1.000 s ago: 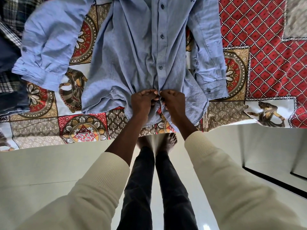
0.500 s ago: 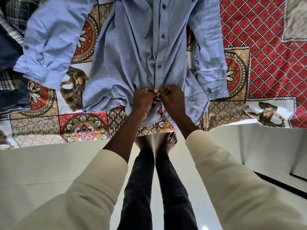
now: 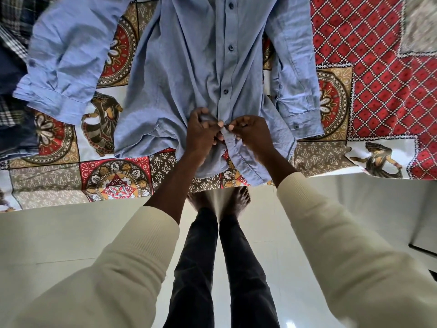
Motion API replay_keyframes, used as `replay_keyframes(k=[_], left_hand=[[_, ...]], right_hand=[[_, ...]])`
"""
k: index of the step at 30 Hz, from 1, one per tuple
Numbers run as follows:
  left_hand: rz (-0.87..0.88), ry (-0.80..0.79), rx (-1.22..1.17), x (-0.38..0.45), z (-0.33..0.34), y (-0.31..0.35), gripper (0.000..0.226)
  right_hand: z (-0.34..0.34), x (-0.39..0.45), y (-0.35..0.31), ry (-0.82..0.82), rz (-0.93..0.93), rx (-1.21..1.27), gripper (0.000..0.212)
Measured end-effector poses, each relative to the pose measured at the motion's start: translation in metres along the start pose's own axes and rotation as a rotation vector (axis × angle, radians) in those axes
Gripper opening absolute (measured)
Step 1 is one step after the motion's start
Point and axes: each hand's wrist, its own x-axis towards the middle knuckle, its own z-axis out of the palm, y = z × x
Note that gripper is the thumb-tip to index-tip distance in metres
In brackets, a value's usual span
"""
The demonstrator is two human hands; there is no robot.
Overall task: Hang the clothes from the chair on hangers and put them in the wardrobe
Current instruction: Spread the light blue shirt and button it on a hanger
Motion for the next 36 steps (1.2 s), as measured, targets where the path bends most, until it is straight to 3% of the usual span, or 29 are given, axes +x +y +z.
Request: replay_keyframes(k=[2, 6, 8, 10, 11, 13, 15, 17, 19, 21, 23, 24, 26, 29, 33, 36], left_hand=[[0.076, 0.057, 0.020, 0.001, -0.005, 0.002, 0.037], [0.382, 0.285, 0.467, -0.020, -0.019, -0.003, 0.013], [0.418, 0.173, 0.639, -0.034, -0.029, -0.018, 0.021], [0.531, -0.046, 0.871, -0.045, -0.044, -0.041, 0.027], [0.627, -0.132, 1.005, -0.049, -0.051, -0.053, 0.026], [0.734, -0.158, 1.132, -0.052, -0.058, -0.072, 0.025], [0.748, -0.119, 1.089, -0.053, -0.058, -0.072, 0.022], [0.705, -0.184, 0.969, -0.055, -0.059, -0.064, 0.012], [0.543, -0.270, 0.834, -0.060, -0.061, -0.050, 0.018], [0.290, -0.296, 0.767, -0.061, -0.065, -0.037, 0.028], [0.087, -0.300, 0.901, -0.058, -0.065, -0.025, 0.037], [0.069, -0.277, 1.029, -0.056, -0.065, -0.023, 0.039], [0.213, -0.202, 1.181, -0.055, -0.062, -0.019, 0.037], [0.425, -0.149, 1.006, -0.063, -0.047, -0.011, 0.025], [0.512, -0.073, 0.879, -0.070, -0.033, -0.022, 0.013], [0.435, -0.019, 0.936, -0.070, -0.029, -0.039, 0.017]], right_hand=[[0.005, 0.001, 0.011, 0.094, -0.050, -0.073, 0.005], [0.010, -0.020, 0.029, 0.335, -0.242, -0.296, 0.017], [0.010, -0.038, 0.045, 0.298, -0.360, -0.481, 0.029], [0.010, -0.052, 0.065, 0.232, -0.411, -0.692, 0.039], [0.008, -0.056, 0.072, 0.227, -0.429, -0.776, 0.039], [0.005, -0.058, 0.077, 0.242, -0.479, -0.825, 0.029], [0.004, -0.056, 0.074, 0.273, -0.470, -0.731, 0.025], [0.002, -0.054, 0.063, 0.266, -0.298, -0.503, 0.026], [-0.003, -0.053, 0.054, 0.252, -0.107, -0.301, 0.018], [-0.009, -0.057, 0.047, 0.242, -0.116, -0.304, 0.012], [-0.014, -0.059, 0.044, 0.204, -0.140, -0.293, 0.011], [-0.014, -0.059, 0.044, 0.189, -0.123, -0.279, 0.010], [-0.014, -0.058, 0.048, 0.170, -0.055, -0.261, 0.007], [-0.013, -0.058, 0.052, 0.106, 0.009, -0.210, 0.010], [-0.014, -0.061, 0.052, 0.063, 0.105, 0.028, 0.016], [-0.012, -0.059, 0.055, 0.065, 0.112, 0.025, 0.014]])
